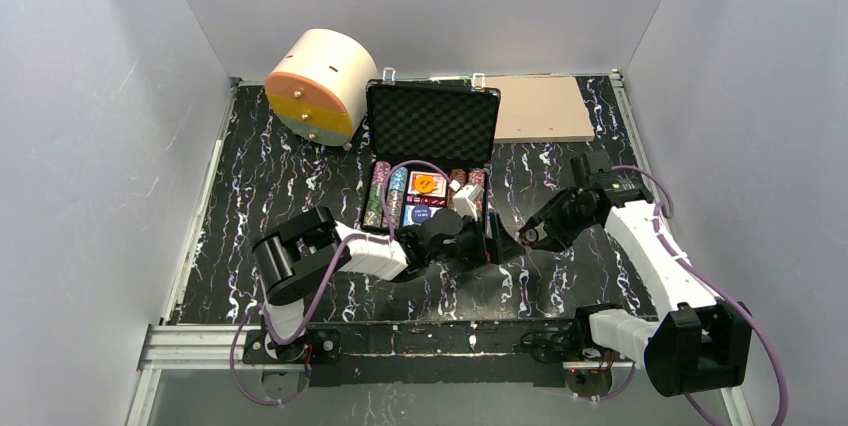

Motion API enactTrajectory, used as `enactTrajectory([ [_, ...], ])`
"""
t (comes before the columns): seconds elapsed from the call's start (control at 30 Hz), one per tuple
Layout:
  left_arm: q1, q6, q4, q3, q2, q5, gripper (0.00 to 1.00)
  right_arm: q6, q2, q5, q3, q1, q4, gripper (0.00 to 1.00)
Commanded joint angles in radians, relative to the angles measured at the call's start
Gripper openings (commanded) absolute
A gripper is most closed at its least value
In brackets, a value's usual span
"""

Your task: Pack up texas hold em set

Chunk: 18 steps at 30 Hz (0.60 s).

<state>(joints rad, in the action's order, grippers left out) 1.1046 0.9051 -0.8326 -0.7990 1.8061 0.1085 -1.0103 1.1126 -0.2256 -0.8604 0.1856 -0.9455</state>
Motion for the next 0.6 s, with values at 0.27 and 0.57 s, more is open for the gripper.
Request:
enactTrajectory([
  [0.27,0.031,0.136,-0.179,-0.049,0.042,-0.232,0.59,-0.007,-0.013,-0.084,-0.045,0.005,-0.025,0.33],
  [0.57,0.037,0.226,-0.036,-0.161,0.079,-0.274,0.18,-0.008,0.010,-0.107,-0.036,0.002,0.000,0.33],
])
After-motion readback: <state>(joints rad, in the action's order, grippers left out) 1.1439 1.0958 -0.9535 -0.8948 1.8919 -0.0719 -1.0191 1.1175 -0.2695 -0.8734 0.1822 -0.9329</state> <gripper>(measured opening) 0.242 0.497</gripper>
